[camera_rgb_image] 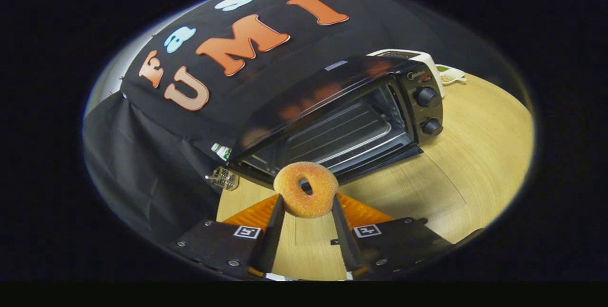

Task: Open the toaster oven, put the food inside, and close the toaster oven door.

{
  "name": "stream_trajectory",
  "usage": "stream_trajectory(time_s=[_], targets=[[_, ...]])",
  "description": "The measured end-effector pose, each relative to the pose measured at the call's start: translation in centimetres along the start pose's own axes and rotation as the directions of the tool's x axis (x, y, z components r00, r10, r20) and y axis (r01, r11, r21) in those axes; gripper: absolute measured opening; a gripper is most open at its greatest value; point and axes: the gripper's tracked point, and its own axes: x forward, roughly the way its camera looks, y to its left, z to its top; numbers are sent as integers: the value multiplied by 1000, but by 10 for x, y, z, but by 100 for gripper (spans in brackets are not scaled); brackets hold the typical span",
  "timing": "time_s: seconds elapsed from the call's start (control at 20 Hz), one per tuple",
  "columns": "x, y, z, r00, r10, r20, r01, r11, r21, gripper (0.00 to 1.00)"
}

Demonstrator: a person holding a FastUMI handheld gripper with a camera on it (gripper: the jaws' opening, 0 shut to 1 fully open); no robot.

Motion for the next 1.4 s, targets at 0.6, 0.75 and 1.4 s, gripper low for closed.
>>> stream_trajectory(time_s=[0.6,0.75,1.4], targets=[[59,2,29,999,49,6,-49,979,197,56],[71,-1,42,999,37,23,-41,980,194,56],[51,-29,37,992,-101,75,103,994,-33,98]])
